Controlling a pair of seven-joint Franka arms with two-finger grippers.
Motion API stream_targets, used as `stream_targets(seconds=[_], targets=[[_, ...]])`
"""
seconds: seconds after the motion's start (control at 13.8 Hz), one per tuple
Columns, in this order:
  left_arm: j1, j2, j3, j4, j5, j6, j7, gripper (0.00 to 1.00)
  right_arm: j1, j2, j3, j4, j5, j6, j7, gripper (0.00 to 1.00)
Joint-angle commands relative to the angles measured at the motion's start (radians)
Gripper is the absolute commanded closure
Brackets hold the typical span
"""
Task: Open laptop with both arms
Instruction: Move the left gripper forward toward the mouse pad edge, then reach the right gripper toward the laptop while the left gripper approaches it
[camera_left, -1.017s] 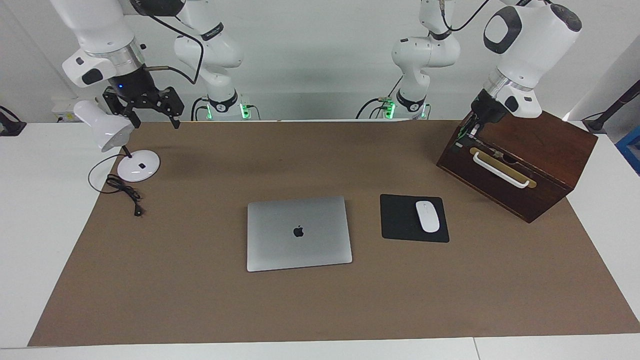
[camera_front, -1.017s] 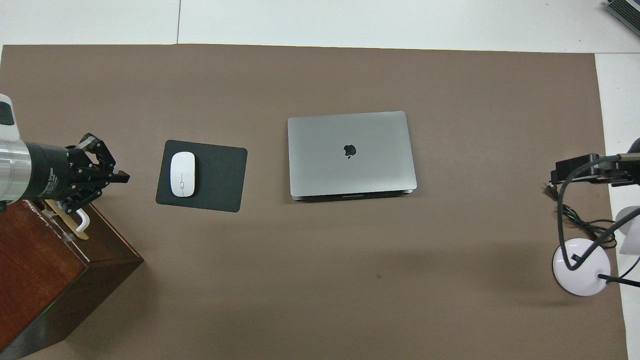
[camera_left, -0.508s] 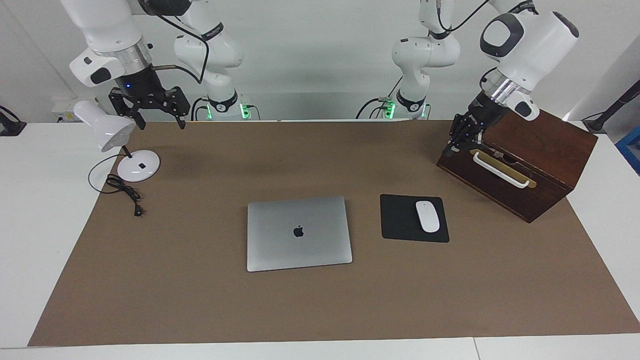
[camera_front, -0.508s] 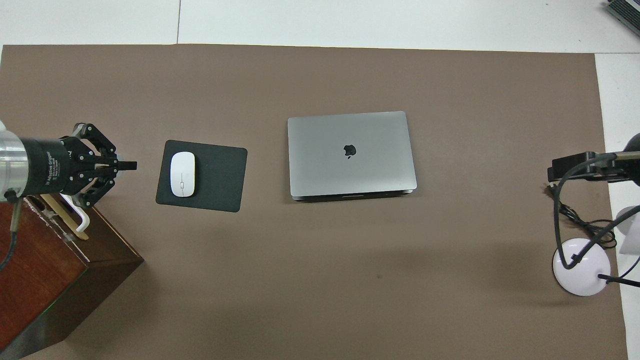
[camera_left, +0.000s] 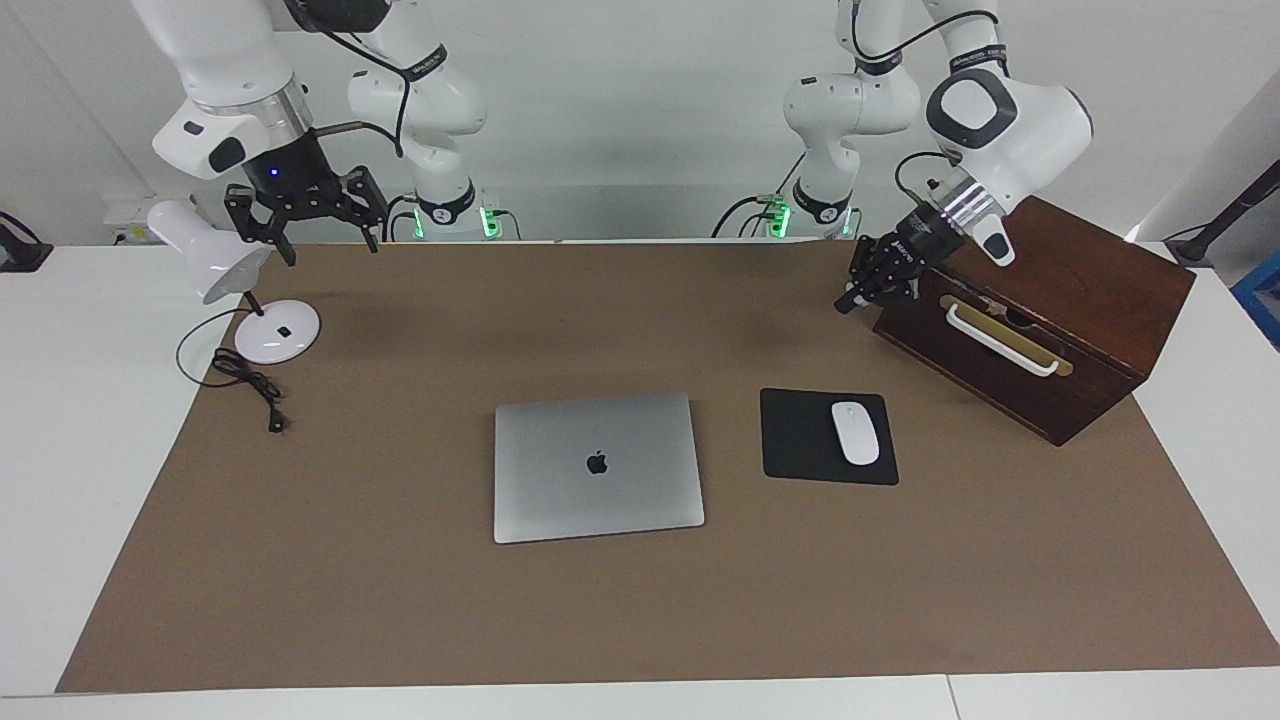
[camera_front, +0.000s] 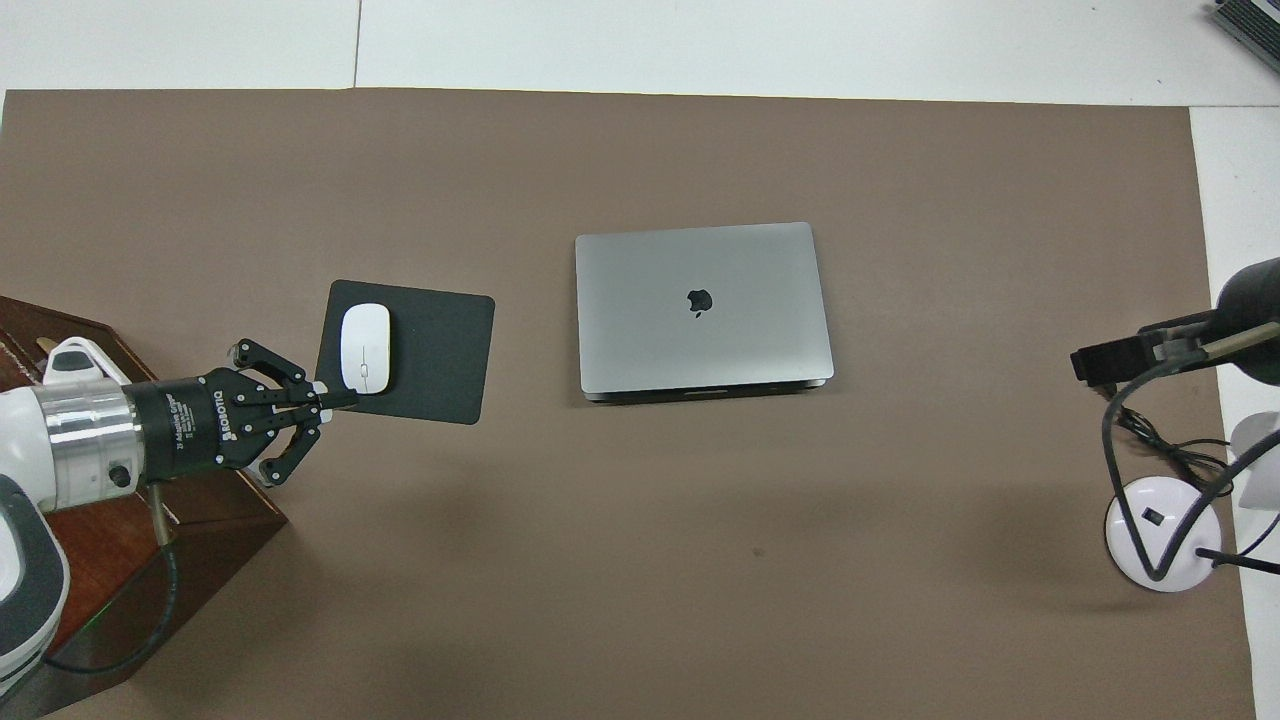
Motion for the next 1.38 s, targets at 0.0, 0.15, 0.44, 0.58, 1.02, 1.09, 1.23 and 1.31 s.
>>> stream_targets(seconds=[0.0, 0.15, 0.44, 0.58, 1.02, 1.09, 1.23, 1.31], targets=[[-0.015, 0.0, -0.001, -0.076, -0.132, 0.09, -0.033, 1.0, 0.021, -0.04, 0.002, -0.053, -0.006, 0.059, -0.126, 0.0], [-0.027, 0.037, -0.001, -0.108, -0.264, 0.159, -0.056, 1.0, 0.061, -0.05, 0.002, -0.082, -0.032, 0.105, -0.224, 0.0], [-0.18, 0.122, -0.001, -0.117, -0.488, 0.336, -0.055, 1.0, 0.118, -0.06, 0.002, -0.125, -0.064, 0.186, -0.367, 0.0], [-0.226, 0.173, -0.001, -0.114, -0.664, 0.387, -0.05, 1.0, 0.142, -0.06, 0.002, -0.136, -0.095, 0.235, -0.451, 0.0], [-0.311, 0.311, -0.001, -0.081, -1.029, 0.42, 0.249, 1.0, 0.233, -0.06, 0.002, -0.193, -0.178, 0.392, -0.583, 0.0], [-0.32, 0.323, -0.001, -0.082, -1.123, 0.393, 0.365, 1.0, 0.245, -0.06, 0.002, -0.202, -0.196, 0.41, -0.583, 0.0], [-0.343, 0.353, -0.001, -0.079, -1.214, 0.371, 0.456, 1.0, 0.28, -0.06, 0.002, -0.22, -0.254, 0.453, -0.591, 0.0], [-0.355, 0.365, -0.001, -0.074, -1.245, 0.353, 0.49, 1.0, 0.293, -0.06, 0.002, -0.227, -0.276, 0.467, -0.593, 0.0]])
